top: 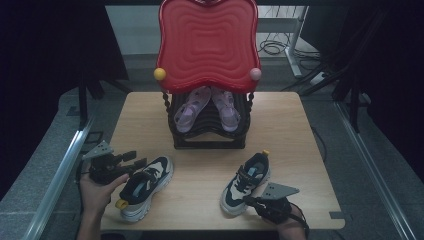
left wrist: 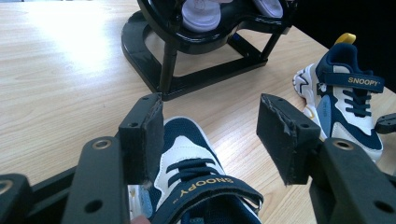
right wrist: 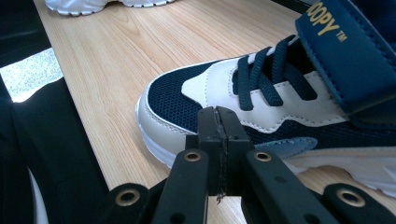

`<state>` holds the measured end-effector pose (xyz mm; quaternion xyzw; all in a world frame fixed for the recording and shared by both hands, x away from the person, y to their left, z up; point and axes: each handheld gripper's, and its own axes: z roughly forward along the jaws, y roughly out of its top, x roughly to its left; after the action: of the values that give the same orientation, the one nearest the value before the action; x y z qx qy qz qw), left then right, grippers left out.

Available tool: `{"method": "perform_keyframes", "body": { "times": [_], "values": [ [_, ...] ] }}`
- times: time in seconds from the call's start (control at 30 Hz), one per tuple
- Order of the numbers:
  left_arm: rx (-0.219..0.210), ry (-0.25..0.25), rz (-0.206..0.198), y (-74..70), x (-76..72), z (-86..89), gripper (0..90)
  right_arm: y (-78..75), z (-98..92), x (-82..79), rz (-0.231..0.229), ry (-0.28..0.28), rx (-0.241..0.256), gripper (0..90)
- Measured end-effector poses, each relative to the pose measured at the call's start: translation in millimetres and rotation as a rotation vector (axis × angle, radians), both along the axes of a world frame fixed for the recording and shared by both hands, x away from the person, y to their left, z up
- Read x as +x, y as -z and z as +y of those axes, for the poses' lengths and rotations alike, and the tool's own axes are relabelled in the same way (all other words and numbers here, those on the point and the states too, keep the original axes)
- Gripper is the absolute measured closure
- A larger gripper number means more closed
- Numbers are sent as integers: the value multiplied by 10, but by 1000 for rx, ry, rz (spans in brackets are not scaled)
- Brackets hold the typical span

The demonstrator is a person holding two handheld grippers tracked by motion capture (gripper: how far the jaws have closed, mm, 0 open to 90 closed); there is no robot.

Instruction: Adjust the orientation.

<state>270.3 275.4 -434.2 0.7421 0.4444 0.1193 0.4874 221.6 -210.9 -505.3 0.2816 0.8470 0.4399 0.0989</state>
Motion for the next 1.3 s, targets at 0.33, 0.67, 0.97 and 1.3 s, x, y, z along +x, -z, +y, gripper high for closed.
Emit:
{"method": "perform_keyframes", "body": {
  "times": [0.33, 0.67, 0.97, 1.3],
  "values": [
    [-3, 0, 1, 2, 0, 11, 413, -6, 208, 49, -16, -20, -17, 900],
    [-8, -2, 3, 7, 2, 26, 413, -29, 397, 137, -32, -11, -20, 900],
    [-6, 0, 6, 16, 9, 17, 413, -19, 504, 177, -36, -10, -26, 900],
    [-6, 1, 16, 36, 21, 5, 413, -14, 594, 224, -33, -4, -21, 900]
  ]
}}
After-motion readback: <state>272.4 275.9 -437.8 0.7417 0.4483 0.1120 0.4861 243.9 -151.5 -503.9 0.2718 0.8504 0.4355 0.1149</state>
